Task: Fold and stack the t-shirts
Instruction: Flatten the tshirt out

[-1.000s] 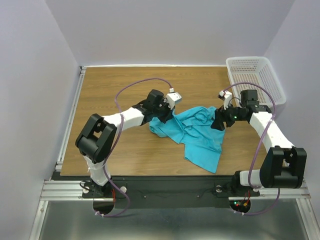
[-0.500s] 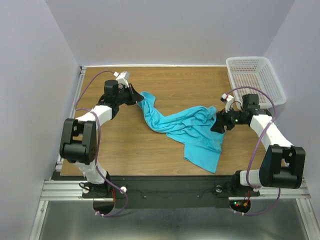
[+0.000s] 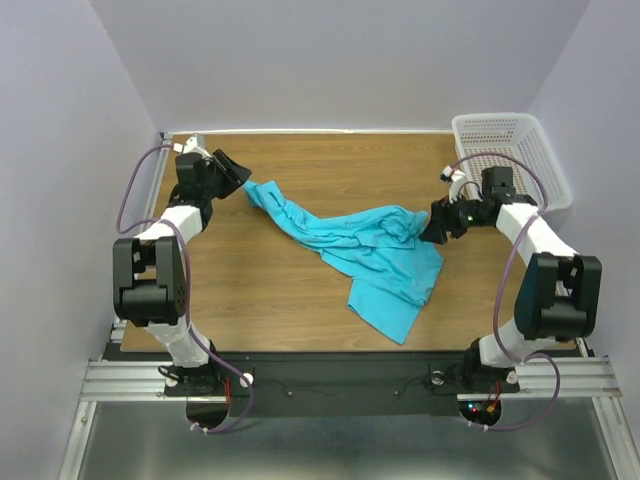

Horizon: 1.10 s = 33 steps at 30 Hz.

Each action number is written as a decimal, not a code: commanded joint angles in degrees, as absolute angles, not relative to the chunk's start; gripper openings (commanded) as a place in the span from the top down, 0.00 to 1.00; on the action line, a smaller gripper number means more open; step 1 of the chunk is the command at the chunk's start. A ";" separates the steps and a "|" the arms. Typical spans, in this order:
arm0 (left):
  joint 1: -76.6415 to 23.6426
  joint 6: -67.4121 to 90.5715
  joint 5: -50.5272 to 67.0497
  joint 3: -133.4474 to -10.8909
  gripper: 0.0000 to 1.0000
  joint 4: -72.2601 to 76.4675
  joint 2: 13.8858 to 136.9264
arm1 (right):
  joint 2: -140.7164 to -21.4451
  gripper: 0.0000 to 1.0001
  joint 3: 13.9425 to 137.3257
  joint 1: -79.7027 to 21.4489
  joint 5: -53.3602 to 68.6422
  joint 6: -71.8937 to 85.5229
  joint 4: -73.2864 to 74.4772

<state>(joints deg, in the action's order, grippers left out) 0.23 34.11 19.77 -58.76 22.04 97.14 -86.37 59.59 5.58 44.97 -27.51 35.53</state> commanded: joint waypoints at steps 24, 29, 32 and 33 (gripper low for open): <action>1.32 34.01 32.78 -26.19 0.28 17.14 49.84 | -110.90 0.99 87.44 -6.06 23.49 -22.87 34.10; 1.23 34.36 33.13 -25.05 0.29 17.23 49.39 | -115.66 0.99 99.20 -5.98 13.90 -10.39 28.75; 1.06 34.45 33.14 -24.70 0.29 17.23 49.66 | -120.40 0.99 106.05 -6.06 4.69 2.32 26.72; 0.79 34.71 33.05 -24.52 0.29 17.31 49.57 | -121.63 0.99 107.91 -6.06 -1.61 4.29 26.54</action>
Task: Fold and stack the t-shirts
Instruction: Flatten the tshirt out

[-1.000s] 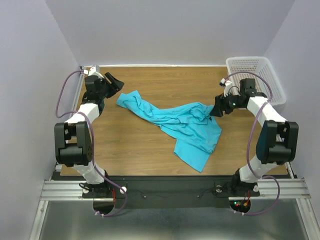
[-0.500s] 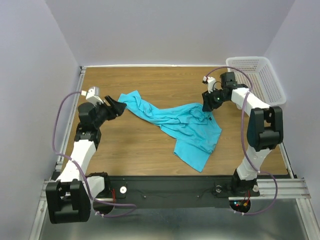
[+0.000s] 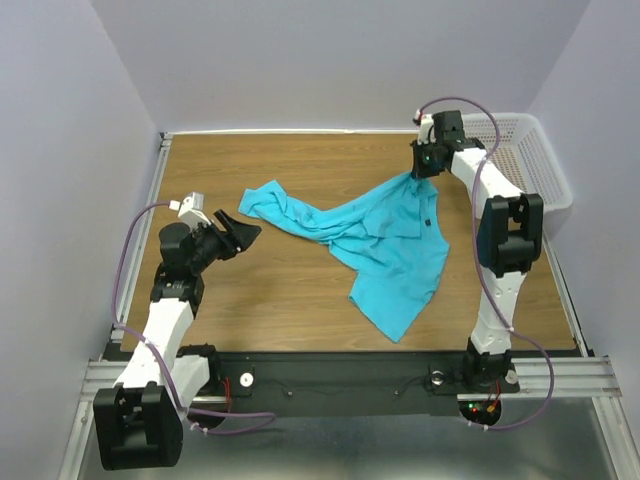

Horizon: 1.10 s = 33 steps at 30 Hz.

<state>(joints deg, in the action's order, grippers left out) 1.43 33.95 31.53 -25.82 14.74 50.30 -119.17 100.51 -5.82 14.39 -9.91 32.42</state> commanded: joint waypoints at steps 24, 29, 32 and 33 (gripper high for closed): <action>-12.22 32.08 19.96 -33.74 0.29 24.61 73.02 | -97.29 0.34 69.43 -24.77 34.74 -31.24 33.05; -14.32 31.56 16.88 -37.17 0.29 24.43 78.03 | -97.74 0.34 67.77 -28.38 22.43 -25.15 32.35; -16.25 31.64 13.81 -39.45 0.29 23.39 80.76 | -97.56 0.31 66.10 -28.83 16.54 -22.51 31.99; -16.69 31.73 13.10 -40.16 0.29 23.20 82.69 | -97.38 0.30 65.57 -29.18 15.39 -20.76 31.82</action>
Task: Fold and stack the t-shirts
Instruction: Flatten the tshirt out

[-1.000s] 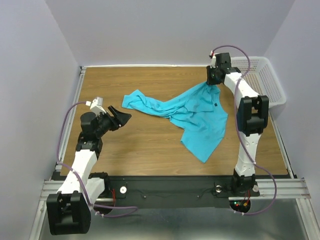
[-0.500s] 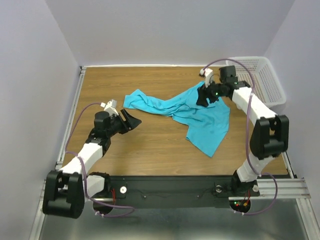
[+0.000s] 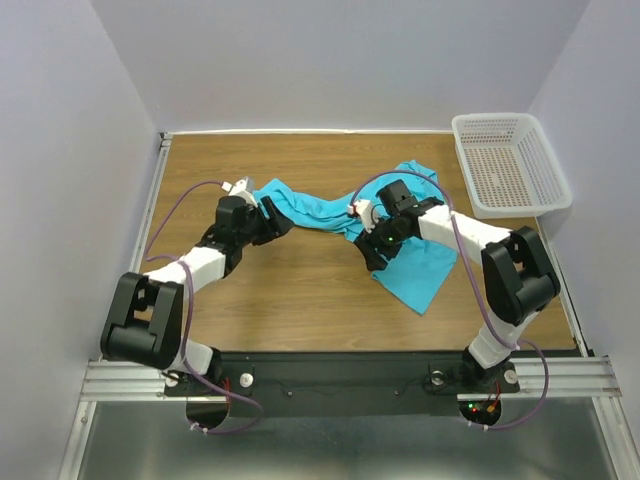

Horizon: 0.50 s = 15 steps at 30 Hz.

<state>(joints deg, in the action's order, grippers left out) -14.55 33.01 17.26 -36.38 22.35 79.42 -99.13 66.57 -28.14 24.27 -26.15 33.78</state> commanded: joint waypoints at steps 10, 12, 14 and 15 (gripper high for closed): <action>-20.65 35.15 1.50 -49.38 0.32 18.56 92.89 | -100.19 0.31 64.16 -30.76 10.98 -9.58 30.23; -20.83 35.07 1.41 -51.76 0.39 17.41 95.96 | -100.46 0.37 64.07 -30.85 11.16 -9.14 30.32; -20.83 36.03 1.67 -53.17 0.43 16.53 98.07 | -100.98 0.41 63.81 -30.85 11.77 -8.88 30.85; -20.83 35.86 2.02 -54.83 0.44 16.00 100.00 | -101.07 0.47 63.63 -30.94 12.13 -8.96 31.11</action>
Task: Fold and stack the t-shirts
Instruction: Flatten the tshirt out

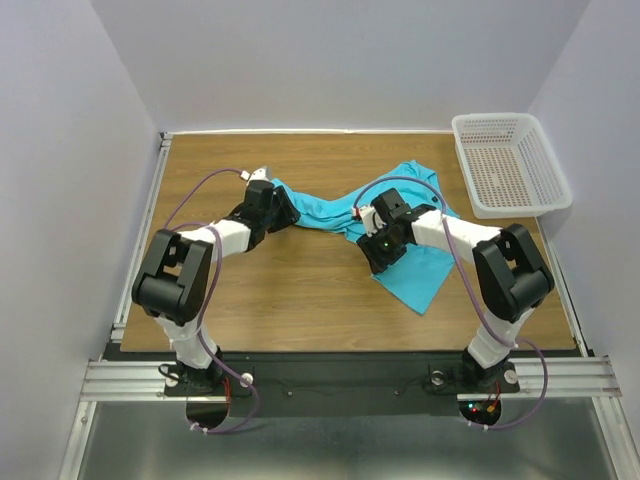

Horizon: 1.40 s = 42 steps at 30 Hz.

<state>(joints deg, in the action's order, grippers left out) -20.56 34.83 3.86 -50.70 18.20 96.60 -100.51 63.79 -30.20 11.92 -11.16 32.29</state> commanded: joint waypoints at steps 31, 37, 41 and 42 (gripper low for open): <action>-16.35 17.76 15.38 -91.23 0.81 5.89 118.13 | -90.18 0.53 65.65 -33.66 31.03 -62.51 66.40; -15.21 12.48 7.31 -81.76 0.50 11.42 103.21 | -87.71 0.41 73.91 -33.66 30.58 -46.24 51.35; -9.33 17.65 10.36 -64.22 0.31 18.52 87.41 | -92.61 0.37 76.46 -37.24 29.01 -39.22 44.31; -7.40 19.32 13.50 -60.85 0.26 19.76 84.75 | -93.85 0.37 76.90 -38.40 27.96 -37.81 40.73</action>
